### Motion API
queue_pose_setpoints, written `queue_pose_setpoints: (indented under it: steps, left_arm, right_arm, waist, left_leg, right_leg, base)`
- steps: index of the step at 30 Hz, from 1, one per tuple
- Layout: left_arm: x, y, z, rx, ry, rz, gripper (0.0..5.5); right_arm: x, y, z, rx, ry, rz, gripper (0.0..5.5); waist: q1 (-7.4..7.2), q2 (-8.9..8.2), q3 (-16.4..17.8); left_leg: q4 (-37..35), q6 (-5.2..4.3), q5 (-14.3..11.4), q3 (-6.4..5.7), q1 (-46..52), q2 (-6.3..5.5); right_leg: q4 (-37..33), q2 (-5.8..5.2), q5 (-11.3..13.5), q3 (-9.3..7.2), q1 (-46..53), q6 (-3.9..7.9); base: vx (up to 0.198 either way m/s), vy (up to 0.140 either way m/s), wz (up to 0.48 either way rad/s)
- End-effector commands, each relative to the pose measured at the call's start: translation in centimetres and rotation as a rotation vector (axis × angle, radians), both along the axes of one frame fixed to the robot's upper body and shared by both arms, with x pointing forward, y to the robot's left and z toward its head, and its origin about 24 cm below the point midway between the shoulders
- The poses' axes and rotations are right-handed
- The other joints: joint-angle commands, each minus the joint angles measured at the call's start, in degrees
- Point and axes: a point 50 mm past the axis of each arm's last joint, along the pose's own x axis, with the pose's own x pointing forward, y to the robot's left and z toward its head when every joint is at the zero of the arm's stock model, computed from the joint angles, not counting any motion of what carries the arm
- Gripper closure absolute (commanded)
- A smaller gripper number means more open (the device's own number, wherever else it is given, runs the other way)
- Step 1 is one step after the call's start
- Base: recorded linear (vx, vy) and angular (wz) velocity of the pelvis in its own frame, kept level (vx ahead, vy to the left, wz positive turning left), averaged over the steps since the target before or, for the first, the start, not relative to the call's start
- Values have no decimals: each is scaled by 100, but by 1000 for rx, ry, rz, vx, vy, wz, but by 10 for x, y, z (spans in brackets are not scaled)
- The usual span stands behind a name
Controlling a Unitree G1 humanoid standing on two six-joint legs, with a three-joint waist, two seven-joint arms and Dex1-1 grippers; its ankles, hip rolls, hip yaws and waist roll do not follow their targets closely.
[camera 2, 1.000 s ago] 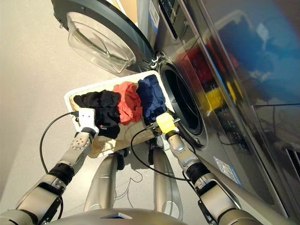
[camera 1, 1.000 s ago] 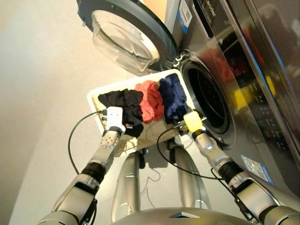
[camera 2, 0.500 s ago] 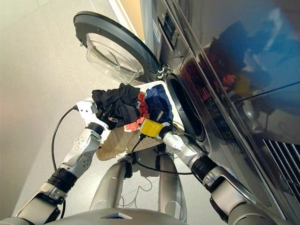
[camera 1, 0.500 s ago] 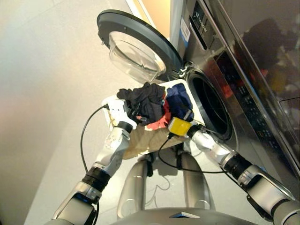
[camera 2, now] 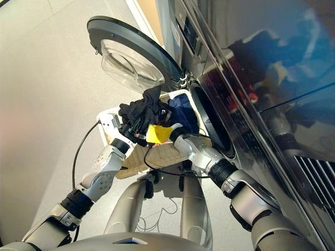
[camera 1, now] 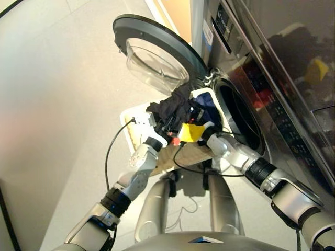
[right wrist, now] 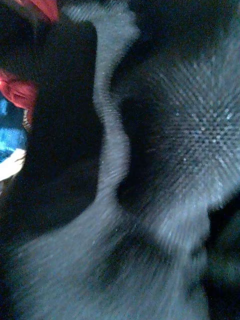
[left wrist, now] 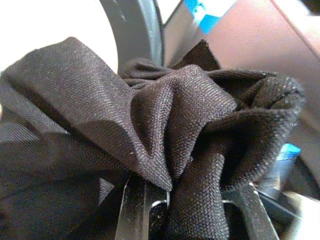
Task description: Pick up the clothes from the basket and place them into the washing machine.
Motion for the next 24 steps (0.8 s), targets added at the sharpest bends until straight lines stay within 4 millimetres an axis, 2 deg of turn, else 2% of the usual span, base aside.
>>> queue_pose_setpoints:
  steps: [1,8,9,10,13,14,15,17,20,21,22,24]
  left_arm:
    - [-12,-13,23,-58,-118,-125,550]
    - [-10,-13,19,-68,-94,-116,550]
    - [-10,-13,18,-65,-92,-112,345]
    - [-9,-11,17,-61,-92,-105,0]
    - [-8,-6,14,-56,-84,-80,0]
    - [-5,4,13,-78,-74,-16,0]
    - [-4,9,12,-94,-65,21,0]
    - [0,29,8,-142,-43,154,0]
    - [3,57,-8,-182,35,363,0]
    - [2,66,-15,-187,66,427,0]
    - [2,66,-15,-187,66,427,0]
    - [1,90,-26,-165,98,596,0]
  right_arm:
    - [1,38,34,146,-95,101,550]
    - [-5,34,27,231,-35,82,550]
    - [-5,33,25,239,-26,74,550]
    - [-5,31,23,250,-12,64,550]
    - [-5,24,16,293,28,24,550]
    - [-6,16,9,339,68,-23,550]
    - [-6,12,5,360,82,-45,550]
    - [-6,-3,-3,423,118,-127,550]
    - [-8,-24,-21,524,177,-273,550]
    - [-9,-32,-28,605,219,-341,550]
    - [-9,-32,-28,605,220,-341,550]
    - [-12,-50,-44,772,301,-490,550]
  waist:
    - [-14,-26,-306]
    - [-41,-42,-318]
    - [-45,-44,-324]
    - [-50,-46,-328]
    - [-61,-52,-340]
    - [-61,-61,-351]
    - [-43,-43,-364]
    - [-43,-51,-366]
    - [-49,-57,-355]
    - [-51,-58,-354]
    - [-51,-59,-355]
    - [-55,-57,-332]
  left_leg:
    - [299,126,-199,-216,-232,-190]
    - [294,133,-187,-229,-229,-199]
    - [287,131,-184,-228,-224,-199]
    - [280,131,-179,-228,-221,-199]
    - [267,129,-172,-220,-221,-200]
    - [264,128,-166,-219,-230,-201]
    - [291,95,-333,-261,-158,-190]
    - [291,93,-321,-256,-169,-192]
    - [284,88,-305,-253,-176,-187]
    - [263,84,-289,-250,-172,-187]
    - [263,84,-289,-250,-172,-187]
    - [241,73,-263,-254,-184,-189]
  right_leg:
    - [-842,21,473,-50,350,465]
    - [-870,14,500,-35,367,466]
    - [-882,13,503,-33,376,467]
    - [-885,12,505,-32,380,468]
    - [-902,6,512,-30,384,467]
    - [-902,4,516,-35,369,462]
    - [-856,28,368,-16,432,496]
    - [-848,26,375,-18,414,489]
    - [-853,24,382,-27,406,480]
    - [-865,23,391,-28,407,475]
    - [-865,23,390,-28,407,475]
    - [-887,17,405,-45,396,467]
  base:
    - [0,0,0]
    - [0,0,0]
    - [0,0,0]
    - [0,0,0]
    - [0,0,0]
    - [85,6,6]
    - [81,8,4]
    - [39,2,5]
    - [0,0,0]
    - [0,0,0]
    - [0,0,0]
    - [0,0,0]
